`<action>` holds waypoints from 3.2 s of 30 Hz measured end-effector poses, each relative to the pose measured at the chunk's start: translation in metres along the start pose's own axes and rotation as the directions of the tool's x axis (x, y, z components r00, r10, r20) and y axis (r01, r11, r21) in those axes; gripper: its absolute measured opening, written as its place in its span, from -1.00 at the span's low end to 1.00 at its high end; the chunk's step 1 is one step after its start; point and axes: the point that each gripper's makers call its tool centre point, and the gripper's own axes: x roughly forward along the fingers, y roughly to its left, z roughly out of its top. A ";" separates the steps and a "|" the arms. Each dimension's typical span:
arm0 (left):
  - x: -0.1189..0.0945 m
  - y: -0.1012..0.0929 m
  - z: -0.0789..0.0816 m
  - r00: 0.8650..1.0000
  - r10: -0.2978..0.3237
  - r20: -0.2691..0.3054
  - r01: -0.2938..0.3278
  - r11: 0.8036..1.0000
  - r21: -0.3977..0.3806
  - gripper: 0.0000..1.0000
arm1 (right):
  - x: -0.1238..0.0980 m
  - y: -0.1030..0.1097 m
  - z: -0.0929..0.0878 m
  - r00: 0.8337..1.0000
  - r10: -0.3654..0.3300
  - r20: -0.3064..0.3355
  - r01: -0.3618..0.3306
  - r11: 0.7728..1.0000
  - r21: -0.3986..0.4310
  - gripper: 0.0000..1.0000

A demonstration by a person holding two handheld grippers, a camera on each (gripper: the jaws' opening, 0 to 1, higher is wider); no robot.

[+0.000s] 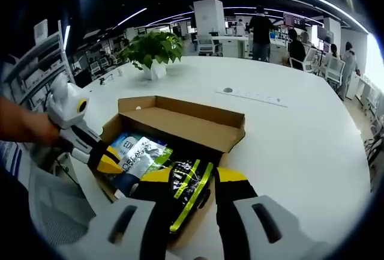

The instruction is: Operate the shoe box by opening the lid, removing the specified soft item, and placing it in the target area until the item is outside and the box remains undamaged.

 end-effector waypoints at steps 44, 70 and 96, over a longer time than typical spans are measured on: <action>-0.018 0.027 -0.009 0.997 0.050 0.051 -0.046 0.996 -0.072 -1.00 | 0.046 0.026 -0.047 0.958 0.069 -0.279 -0.061 0.997 0.038 -0.81; -0.021 0.024 -0.003 0.997 0.054 0.056 -0.051 0.997 -0.052 -1.00 | 0.049 0.030 -0.041 0.965 0.184 -0.187 -0.126 0.950 0.284 -1.00; -0.071 -0.010 0.049 0.979 -0.029 0.200 0.025 0.999 0.021 -1.00 | 0.003 0.030 0.018 0.992 0.082 -0.101 -0.050 0.957 0.287 -1.00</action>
